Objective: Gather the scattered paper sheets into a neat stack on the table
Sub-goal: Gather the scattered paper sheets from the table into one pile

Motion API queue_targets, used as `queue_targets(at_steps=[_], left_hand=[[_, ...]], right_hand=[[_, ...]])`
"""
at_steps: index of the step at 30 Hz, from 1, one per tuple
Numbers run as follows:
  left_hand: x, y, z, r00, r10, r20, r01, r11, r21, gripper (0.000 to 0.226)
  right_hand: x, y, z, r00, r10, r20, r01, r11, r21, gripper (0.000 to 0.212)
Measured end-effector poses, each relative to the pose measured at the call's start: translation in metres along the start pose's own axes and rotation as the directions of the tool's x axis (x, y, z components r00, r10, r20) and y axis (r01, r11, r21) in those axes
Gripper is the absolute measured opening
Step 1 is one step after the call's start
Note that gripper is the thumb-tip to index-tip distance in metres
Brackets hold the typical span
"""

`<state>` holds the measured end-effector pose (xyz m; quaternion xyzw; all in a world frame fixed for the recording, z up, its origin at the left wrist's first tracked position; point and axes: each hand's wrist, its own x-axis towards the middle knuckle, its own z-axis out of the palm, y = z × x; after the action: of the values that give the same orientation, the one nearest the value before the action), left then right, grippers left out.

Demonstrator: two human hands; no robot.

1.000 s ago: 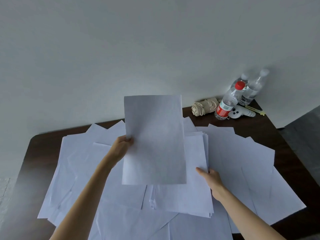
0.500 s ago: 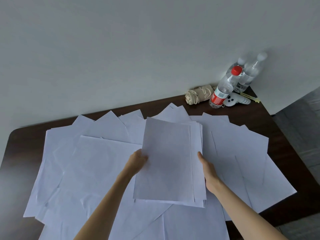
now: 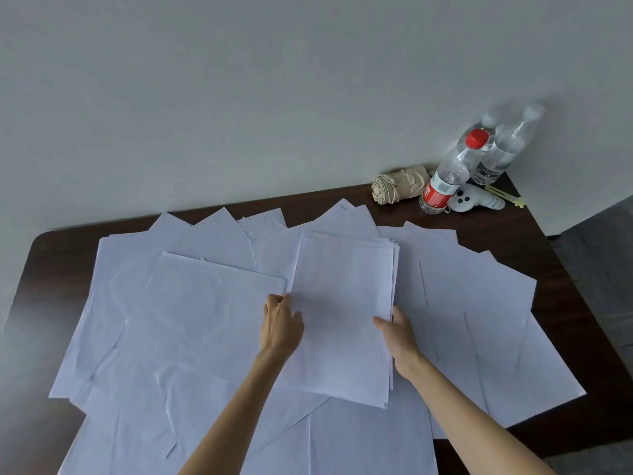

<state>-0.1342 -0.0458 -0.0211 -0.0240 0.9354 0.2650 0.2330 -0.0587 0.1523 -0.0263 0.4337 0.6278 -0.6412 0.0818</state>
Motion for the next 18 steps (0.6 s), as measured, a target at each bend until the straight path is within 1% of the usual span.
queue_targets(at_steps=[2, 6, 8, 9, 10, 11, 12, 13, 14, 15, 16, 18], left_hand=[[-0.002, -0.003, 0.001, 1.0, 0.002, -0.002, -0.002, 0.999, -0.045, 0.04], [-0.005, -0.007, 0.0, 0.999, -0.042, -0.033, 0.033, 0.975, -0.221, 0.053], [-0.01, -0.005, -0.003, 0.994, -0.069, -0.083, 0.039, 0.944, -0.328, 0.057], [-0.012, -0.004, -0.006, 0.993, -0.085, -0.081, 0.044, 0.91, -0.412, 0.058], [-0.016, -0.002, -0.012, 0.994, -0.099, -0.044, 0.061, 0.844, -0.533, 0.056], [-0.022, 0.003, -0.018, 0.995, -0.097, 0.021, 0.086, 0.736, -0.672, 0.053], [-0.028, 0.006, -0.024, 0.992, -0.074, 0.1, 0.124, 0.604, -0.787, 0.047], [-0.035, 0.008, -0.03, 0.984, -0.033, 0.174, 0.169, 0.473, -0.865, 0.041], [-0.041, 0.01, -0.035, 0.974, 0.012, 0.225, 0.205, 0.37, -0.906, 0.035], [-0.048, 0.013, -0.039, 0.966, 0.047, 0.253, 0.228, 0.302, -0.926, 0.031], [-0.054, 0.015, -0.043, 0.96, 0.064, 0.274, 0.248, 0.265, -0.932, 0.029], [-0.067, 0.016, -0.048, 0.945, 0.045, 0.323, 0.305, 0.229, -0.924, 0.026]], right_hand=[[-0.003, -0.004, -0.002, 0.999, -0.036, 0.009, 0.036, 0.999, 0.009, 0.024], [-0.002, -0.012, -0.013, 0.998, -0.056, 0.01, 0.055, 0.997, 0.062, 0.025], [-0.001, -0.019, -0.022, 0.997, -0.071, 0.036, 0.068, 0.995, 0.077, 0.028], [-0.001, -0.023, -0.026, 0.995, -0.078, 0.056, 0.073, 0.994, 0.085, 0.03], [-0.002, -0.027, -0.029, 0.993, -0.083, 0.083, 0.076, 0.993, 0.088, 0.031], [-0.003, -0.033, -0.033, 0.989, -0.095, 0.117, 0.085, 0.993, 0.084, 0.031], [-0.004, -0.037, -0.036, 0.982, -0.106, 0.154, 0.096, 0.993, 0.073, 0.031], [-0.005, -0.042, -0.037, 0.975, -0.119, 0.19, 0.109, 0.992, 0.063, 0.031], [-0.006, -0.048, -0.037, 0.966, -0.133, 0.223, 0.124, 0.991, 0.052, 0.031], [-0.007, -0.053, -0.037, 0.957, -0.146, 0.251, 0.138, 0.989, 0.048, 0.032], [-0.009, -0.057, -0.035, 0.949, -0.159, 0.273, 0.152, 0.987, 0.045, 0.032], [-0.014, -0.062, -0.028, 0.932, -0.187, 0.312, 0.188, 0.982, 0.028, 0.034]])
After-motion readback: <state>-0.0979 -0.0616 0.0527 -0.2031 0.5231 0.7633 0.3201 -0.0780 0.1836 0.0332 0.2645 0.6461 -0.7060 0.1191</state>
